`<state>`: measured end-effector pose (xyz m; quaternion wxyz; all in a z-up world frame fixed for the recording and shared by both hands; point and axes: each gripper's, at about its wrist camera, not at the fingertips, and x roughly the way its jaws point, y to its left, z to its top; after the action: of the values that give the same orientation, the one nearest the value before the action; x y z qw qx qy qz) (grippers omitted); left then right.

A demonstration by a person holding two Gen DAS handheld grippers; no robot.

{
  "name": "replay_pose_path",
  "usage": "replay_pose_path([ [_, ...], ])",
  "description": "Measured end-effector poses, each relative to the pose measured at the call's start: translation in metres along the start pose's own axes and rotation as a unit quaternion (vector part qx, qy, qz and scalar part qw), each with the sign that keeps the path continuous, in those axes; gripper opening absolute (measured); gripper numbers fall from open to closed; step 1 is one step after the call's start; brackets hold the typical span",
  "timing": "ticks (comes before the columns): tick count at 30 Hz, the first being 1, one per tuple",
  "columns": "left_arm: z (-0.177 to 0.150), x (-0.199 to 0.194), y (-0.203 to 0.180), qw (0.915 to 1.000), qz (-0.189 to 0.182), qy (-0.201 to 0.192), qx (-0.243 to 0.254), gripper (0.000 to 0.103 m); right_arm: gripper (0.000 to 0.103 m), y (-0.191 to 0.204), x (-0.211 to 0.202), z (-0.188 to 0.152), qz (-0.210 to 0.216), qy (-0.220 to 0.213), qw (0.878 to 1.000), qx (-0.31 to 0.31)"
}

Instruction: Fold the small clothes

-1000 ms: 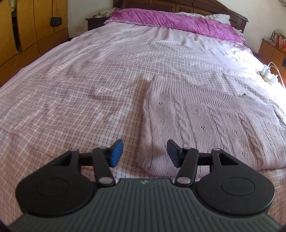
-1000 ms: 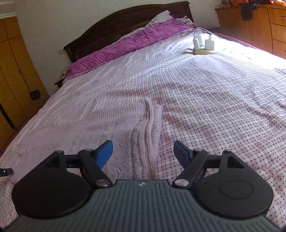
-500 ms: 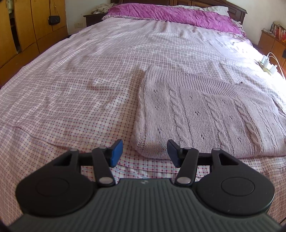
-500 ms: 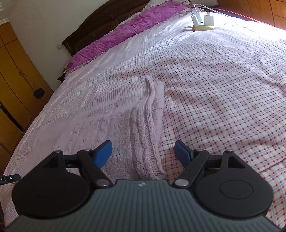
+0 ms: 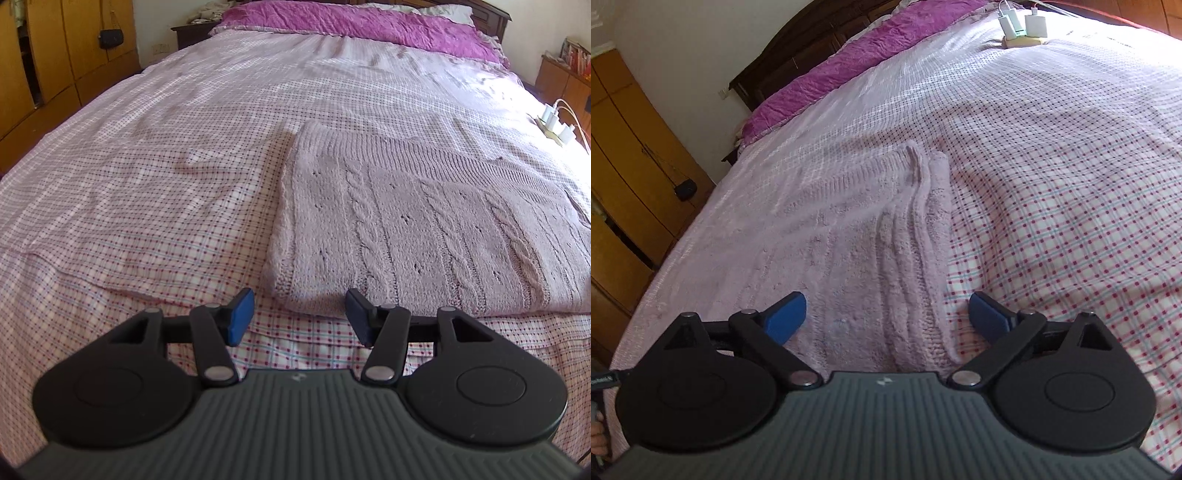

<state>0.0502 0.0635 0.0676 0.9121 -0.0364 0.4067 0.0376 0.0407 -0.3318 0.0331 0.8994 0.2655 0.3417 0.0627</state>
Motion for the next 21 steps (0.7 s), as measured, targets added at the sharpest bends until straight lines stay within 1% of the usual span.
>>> replay_pose_path([
  [2,0.000,-0.002,0.000,1.0000,0.004,-0.005,0.001,0.057,0.098,0.002,0.000,-0.002,0.026,-0.010,0.999,0.021],
  [6,0.001,-0.005,0.001,0.9999,0.008,-0.008,0.007,0.057,0.098,0.006,0.011,-0.010,0.024,-0.030,0.999,0.015],
  [10,0.001,-0.004,0.002,0.9999,0.010,-0.005,0.006,0.057,0.097,0.001,0.010,-0.015,0.042,-0.053,0.998,0.013],
  [13,0.000,-0.001,0.002,0.9999,0.010,-0.002,0.006,0.057,0.083,-0.003,0.004,-0.021,0.046,-0.075,0.996,0.010],
  [14,-0.001,0.000,0.002,0.9999,0.010,-0.001,0.005,0.057,0.076,-0.005,0.002,-0.022,0.052,-0.080,0.995,0.018],
  [15,-0.001,0.001,0.002,0.9999,0.010,0.000,0.006,0.057,0.072,-0.007,0.000,-0.022,0.063,-0.086,0.994,0.026],
  [18,-0.002,0.003,0.000,0.9999,0.011,0.001,0.010,0.057,0.071,-0.014,0.000,-0.020,0.076,-0.089,0.992,0.050],
  [21,-0.001,0.003,-0.001,0.9999,0.011,0.001,0.012,0.057,0.071,-0.013,0.008,-0.016,0.063,-0.080,0.993,0.051],
])
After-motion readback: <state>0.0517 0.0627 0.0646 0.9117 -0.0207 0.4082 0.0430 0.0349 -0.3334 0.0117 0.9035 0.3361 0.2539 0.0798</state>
